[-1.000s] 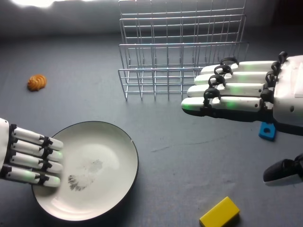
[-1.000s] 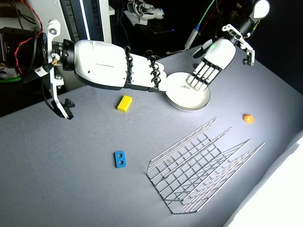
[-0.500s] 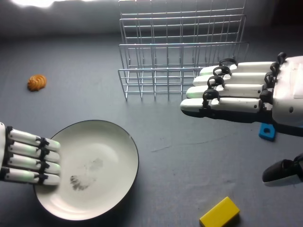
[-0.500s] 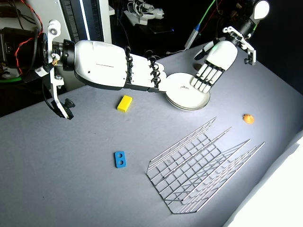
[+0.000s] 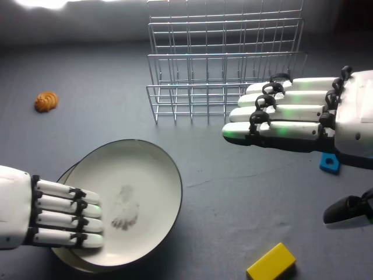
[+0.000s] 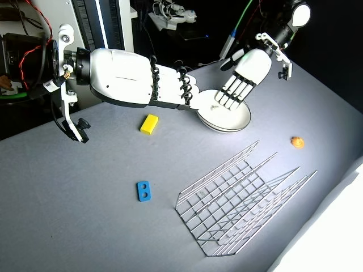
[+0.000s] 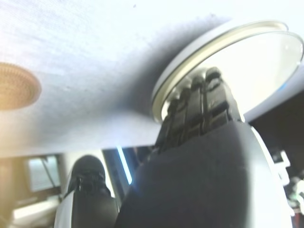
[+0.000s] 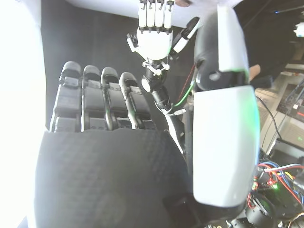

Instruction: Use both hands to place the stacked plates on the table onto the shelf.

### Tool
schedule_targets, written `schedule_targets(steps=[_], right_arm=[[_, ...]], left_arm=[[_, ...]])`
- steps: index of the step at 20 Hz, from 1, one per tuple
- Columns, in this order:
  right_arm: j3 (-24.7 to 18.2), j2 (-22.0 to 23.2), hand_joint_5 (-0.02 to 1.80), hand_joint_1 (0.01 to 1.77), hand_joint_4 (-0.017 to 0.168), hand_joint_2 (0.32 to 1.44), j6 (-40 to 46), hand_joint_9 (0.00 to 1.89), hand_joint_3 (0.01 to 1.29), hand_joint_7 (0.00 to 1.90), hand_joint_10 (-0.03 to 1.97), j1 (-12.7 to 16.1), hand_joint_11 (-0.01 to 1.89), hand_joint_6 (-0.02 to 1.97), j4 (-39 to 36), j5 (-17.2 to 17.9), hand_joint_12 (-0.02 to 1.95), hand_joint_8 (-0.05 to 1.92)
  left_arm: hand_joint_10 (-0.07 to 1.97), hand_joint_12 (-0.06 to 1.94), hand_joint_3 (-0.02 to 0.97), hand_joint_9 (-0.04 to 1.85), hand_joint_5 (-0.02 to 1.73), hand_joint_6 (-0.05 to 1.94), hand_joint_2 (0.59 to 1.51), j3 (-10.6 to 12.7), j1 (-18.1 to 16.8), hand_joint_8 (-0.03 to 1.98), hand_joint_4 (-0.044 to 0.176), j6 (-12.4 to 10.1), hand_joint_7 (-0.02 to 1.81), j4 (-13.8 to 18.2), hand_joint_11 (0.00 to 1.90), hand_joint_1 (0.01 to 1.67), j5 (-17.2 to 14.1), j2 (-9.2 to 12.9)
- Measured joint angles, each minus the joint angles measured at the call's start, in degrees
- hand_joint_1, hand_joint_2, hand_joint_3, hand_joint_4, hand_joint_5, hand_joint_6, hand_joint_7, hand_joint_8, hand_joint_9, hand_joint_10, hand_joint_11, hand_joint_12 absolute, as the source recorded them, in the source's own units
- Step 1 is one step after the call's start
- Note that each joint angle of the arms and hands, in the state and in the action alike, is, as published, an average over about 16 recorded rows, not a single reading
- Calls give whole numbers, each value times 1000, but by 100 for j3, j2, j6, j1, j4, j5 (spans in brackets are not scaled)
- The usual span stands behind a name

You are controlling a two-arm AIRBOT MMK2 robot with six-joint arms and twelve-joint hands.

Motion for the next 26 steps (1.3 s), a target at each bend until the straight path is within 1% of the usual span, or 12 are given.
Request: schedule_targets(steps=[7, 13, 18, 26], right_arm=[[38, -135, 20, 1062, 3, 930, -254, 14, 25, 22, 5, -32, 25, 20, 55, -14, 41, 13], [140, -471, 20, 1069, 2, 935, -751, 15, 25, 21, 5, 7, 22, 20, 224, -63, 135, 13], [339, -972, 21, 1123, 3, 936, -1248, 17, 25, 22, 5, 61, 19, 20, 352, -183, 262, 13], [815, -1844, 20, 1225, 1, 933, -1829, 20, 25, 22, 6, 136, 14, 20, 446, -473, 397, 13]], left_arm=[[-2, 8, 21, -12, -7, -24, 1082, -483, 75, -19, -7, 3, -6, -609, 15, 14, 338, -40], [-11, 2, 20, -16, -9, -23, 1083, -754, 54, -20, -5, 4, -7, -999, 15, 14, 560, -99], [-17, -3, 20, -16, -10, -24, 1083, -855, 29, -20, -5, 3, -7, -1178, 15, 13, 660, -138], [-18, -14, 19, -17, -9, -24, 1082, -869, 37, -20, -5, 3, -9, -1258, 15, 13, 696, -158]])
